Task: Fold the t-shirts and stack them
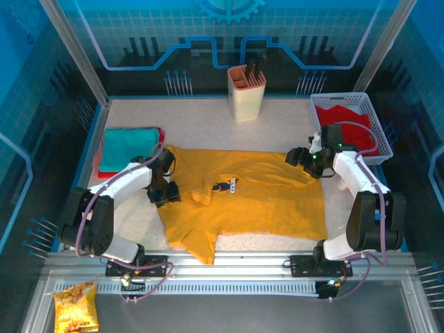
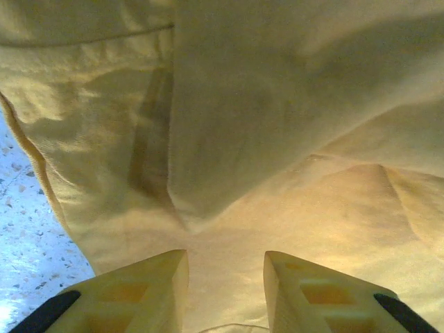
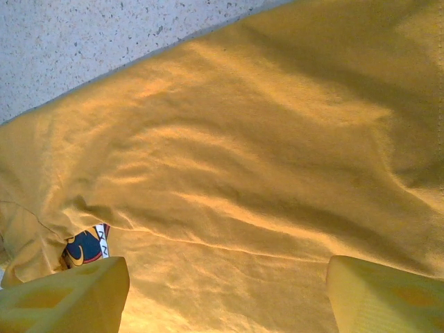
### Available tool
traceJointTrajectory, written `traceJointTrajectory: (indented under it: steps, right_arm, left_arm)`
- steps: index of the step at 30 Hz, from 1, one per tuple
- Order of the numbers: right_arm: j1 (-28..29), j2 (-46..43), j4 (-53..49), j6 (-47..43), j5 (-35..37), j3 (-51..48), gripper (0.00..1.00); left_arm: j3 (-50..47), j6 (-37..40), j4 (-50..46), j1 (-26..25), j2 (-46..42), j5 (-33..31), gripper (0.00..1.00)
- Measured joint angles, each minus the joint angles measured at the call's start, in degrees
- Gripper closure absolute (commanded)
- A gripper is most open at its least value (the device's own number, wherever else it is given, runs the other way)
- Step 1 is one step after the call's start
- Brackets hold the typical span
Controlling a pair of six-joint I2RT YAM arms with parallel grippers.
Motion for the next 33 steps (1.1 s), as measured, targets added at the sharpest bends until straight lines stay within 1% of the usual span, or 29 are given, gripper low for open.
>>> traceJointTrajectory:
  steps: [5,10,12,15,21,24,27,28,30,33]
  right_arm:
    - [0.3,1.1,0.3,0.0,-0.2,0.0,0.24]
    - [0.8,1.2,0.4,0.0,-0.4,0.0,0.24]
    - [0.8,1.2,0.4,0.0,-0.4,0.0,0.24]
    - [0.8,1.2,0.4,0.0,-0.4,0.0,0.24]
    - [0.8,1.2,0.4,0.0,-0.4,0.0,0.24]
    - [0.8,1.2,0.5,0.0,-0.4,0.0,0.24]
    - [0.8,1.3,0.5,0.0,-0.4,0.0,0.24]
    - [0.8,1.3,0.5,0.0,-0.4,0.0,0.24]
    - [0.8,1.3,0.5,0.0,-0.4,0.0,0.24]
    - [0.8,1.3,0.5,0.0,-0.4,0.0,0.24]
  left_arm:
    - [-0.5,0.0,2.0,0.0,0.8,-0.6,0.72]
    - [-0.5,0.0,3.3,0.0,3.5,-1.9,0.76]
    - [-0.5,0.0,3.4,0.0,4.3,-2.6,0.75]
    - [-0.5,0.1,3.3,0.0,4.6,-3.6,0.67]
    - [0.0,0.5,2.5,0.0,4.6,-4.6,0.66]
    - [0.0,0.5,2.4,0.1,4.6,-4.9,0.70]
    - [0.3,0.6,2.6,0.2,5.3,-5.0,0.77]
    - [0.4,0.6,2.8,0.2,5.6,-4.9,0.81]
    - [0.7,0.6,3.0,0.3,6.0,-5.0,0.85]
    - [1.6,0.6,2.8,0.3,6.1,-5.2,0.97]
